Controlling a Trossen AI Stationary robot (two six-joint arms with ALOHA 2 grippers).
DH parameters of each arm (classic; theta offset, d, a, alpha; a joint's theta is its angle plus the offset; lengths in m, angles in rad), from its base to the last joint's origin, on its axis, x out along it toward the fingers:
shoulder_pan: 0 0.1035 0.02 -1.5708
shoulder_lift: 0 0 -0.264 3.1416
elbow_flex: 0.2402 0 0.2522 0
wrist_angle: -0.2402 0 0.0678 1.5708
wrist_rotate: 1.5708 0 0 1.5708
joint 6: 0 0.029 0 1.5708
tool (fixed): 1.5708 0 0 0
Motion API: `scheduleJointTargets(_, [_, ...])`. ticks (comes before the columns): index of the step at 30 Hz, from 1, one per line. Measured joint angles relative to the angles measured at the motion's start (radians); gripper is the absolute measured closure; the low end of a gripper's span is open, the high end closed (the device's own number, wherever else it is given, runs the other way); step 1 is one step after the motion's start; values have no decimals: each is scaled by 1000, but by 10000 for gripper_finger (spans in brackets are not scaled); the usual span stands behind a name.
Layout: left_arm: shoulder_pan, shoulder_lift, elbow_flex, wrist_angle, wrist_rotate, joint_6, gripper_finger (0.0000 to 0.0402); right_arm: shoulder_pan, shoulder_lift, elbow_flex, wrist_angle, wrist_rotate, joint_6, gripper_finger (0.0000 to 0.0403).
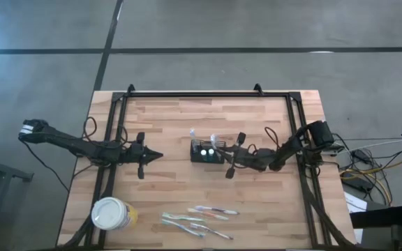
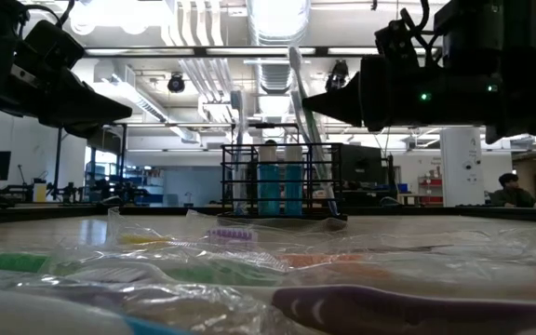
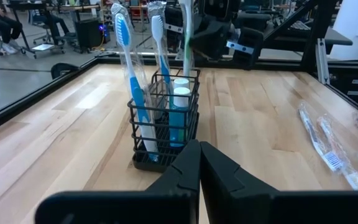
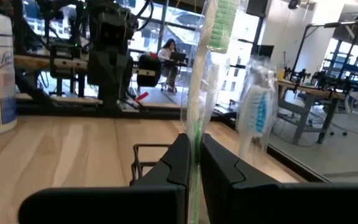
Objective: Pick & Place toothbrushing station
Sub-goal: Put the top green toothbrush into the wire organizer
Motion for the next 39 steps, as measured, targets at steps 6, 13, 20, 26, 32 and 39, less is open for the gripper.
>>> scheduleJointTargets(6, [0, 0, 0, 0, 0, 0, 394, 0, 8, 2, -11, 0, -2, 387])
scheduleJointTargets(13, [0, 0, 0, 0, 0, -2, 394, 0, 34, -3, -22, 0, 34, 387])
scheduleJointTargets(20, [0, 0, 0, 0, 0, -3, 394, 0, 41, -1, -26, -1, 53, 373])
scheduleJointTargets(26, [0, 0, 0, 0, 0, -3, 394, 0, 34, 2, -29, -2, 79, 343])
scheduleJointTargets(32, [0, 0, 0, 0, 0, -16, 394, 3, 31, 16, -52, -15, 88, 309])
scheduleJointTargets(39, [0, 0, 0, 0, 0, -18, 394, 3, -13, 18, -52, -13, 103, 267])
